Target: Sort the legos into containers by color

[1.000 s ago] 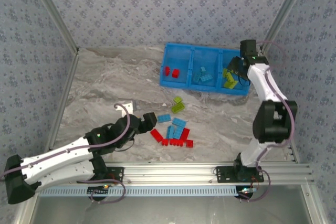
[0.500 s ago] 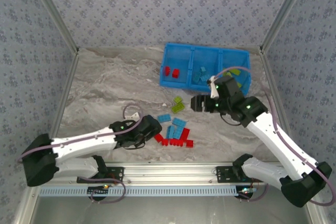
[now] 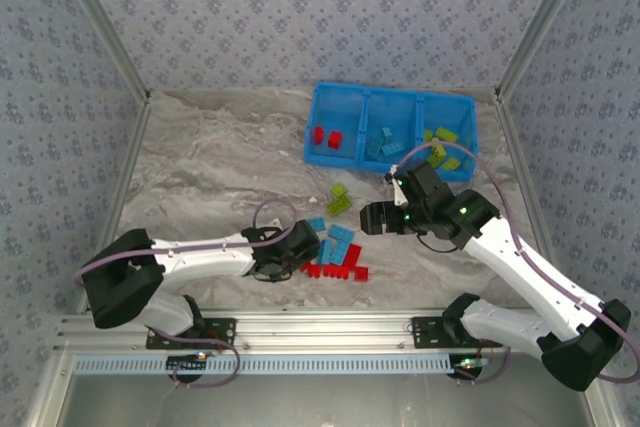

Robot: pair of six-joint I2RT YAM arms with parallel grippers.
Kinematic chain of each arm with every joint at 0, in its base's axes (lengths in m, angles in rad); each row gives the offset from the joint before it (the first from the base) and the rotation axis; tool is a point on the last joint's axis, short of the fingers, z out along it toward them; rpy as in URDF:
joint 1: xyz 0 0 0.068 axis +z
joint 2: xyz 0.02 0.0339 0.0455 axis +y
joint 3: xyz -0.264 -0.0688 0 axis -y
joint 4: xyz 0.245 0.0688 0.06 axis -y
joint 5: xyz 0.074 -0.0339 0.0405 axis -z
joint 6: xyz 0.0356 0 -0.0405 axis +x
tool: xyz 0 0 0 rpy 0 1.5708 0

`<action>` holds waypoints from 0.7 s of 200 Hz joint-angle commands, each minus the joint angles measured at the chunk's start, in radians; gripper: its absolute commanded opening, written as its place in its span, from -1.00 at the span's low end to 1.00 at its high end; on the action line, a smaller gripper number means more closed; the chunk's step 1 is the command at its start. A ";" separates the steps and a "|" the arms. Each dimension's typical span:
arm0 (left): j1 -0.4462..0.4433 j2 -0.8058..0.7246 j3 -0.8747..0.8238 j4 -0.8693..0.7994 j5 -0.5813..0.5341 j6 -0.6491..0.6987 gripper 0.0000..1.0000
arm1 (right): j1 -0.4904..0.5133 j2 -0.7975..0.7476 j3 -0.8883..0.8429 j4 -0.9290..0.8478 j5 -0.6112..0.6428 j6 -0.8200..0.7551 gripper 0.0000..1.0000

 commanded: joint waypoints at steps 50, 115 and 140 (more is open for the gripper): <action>0.000 0.006 0.000 -0.019 -0.016 0.026 -0.07 | 0.033 0.015 0.030 -0.011 -0.041 -0.024 0.69; 0.013 -0.025 -0.011 -0.063 -0.003 0.059 -0.30 | 0.099 0.036 0.069 0.021 -0.068 -0.022 0.69; 0.020 -0.058 0.011 -0.092 -0.022 0.126 -0.37 | 0.112 0.040 0.076 0.024 -0.059 -0.019 0.70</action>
